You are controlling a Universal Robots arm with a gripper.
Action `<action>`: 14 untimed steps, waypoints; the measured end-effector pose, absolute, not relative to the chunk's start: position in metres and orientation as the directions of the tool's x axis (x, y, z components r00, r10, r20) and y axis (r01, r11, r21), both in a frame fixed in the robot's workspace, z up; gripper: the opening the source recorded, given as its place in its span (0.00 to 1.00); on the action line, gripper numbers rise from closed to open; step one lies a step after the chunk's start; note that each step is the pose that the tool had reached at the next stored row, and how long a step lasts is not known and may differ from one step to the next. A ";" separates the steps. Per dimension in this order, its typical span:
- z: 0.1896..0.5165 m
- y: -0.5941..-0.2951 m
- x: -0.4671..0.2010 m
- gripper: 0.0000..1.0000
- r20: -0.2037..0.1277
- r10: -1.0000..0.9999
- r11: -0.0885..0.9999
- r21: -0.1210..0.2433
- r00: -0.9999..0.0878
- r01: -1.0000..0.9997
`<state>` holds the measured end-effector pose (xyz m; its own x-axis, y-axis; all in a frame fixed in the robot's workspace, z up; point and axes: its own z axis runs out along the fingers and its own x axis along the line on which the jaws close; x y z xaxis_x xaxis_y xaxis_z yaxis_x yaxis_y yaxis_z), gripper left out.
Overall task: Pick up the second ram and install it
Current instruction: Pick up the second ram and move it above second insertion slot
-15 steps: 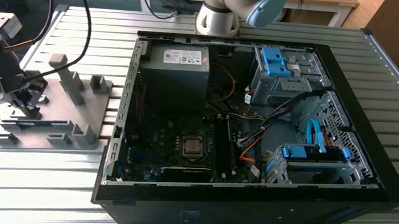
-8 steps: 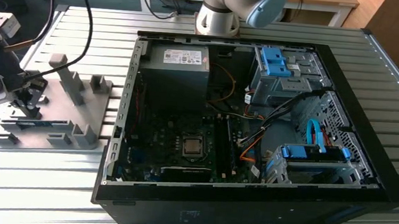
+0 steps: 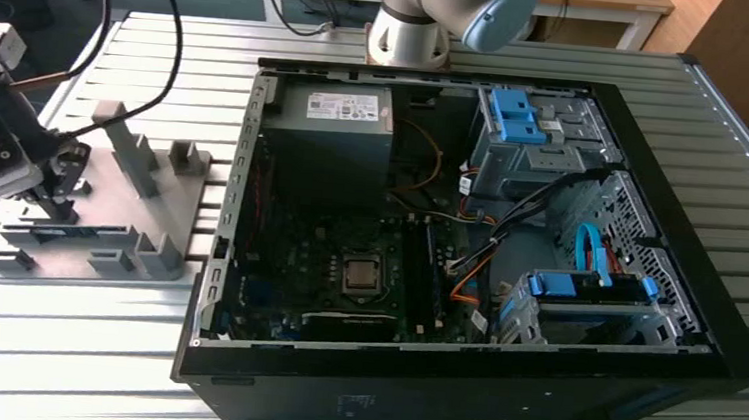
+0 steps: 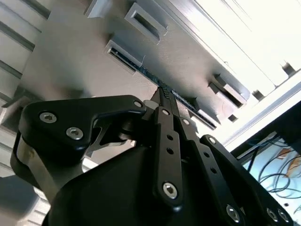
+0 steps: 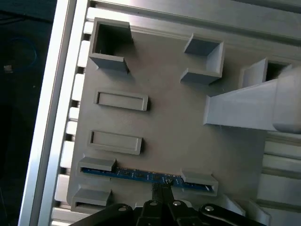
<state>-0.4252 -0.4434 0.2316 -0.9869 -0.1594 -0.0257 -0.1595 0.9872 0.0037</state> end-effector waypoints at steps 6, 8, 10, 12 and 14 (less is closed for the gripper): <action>0.232 -0.443 -0.425 0.10 -0.026 -0.263 0.965 0.004 -0.964 -0.263; 0.232 -0.443 -0.425 0.10 -0.026 -0.295 0.956 0.004 -0.955 -0.295; 0.232 -0.443 -0.425 0.10 -0.026 -0.324 0.946 0.004 -0.946 -0.324; 0.232 -0.443 -0.425 0.10 -0.026 -0.353 0.936 0.004 -0.935 -0.353; 0.232 -0.443 -0.425 0.10 -0.026 -0.381 0.924 0.004 -0.924 -0.381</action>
<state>-0.4252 -0.4434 0.2316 -0.9241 -0.3812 -0.0256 -0.3815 0.9244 0.0036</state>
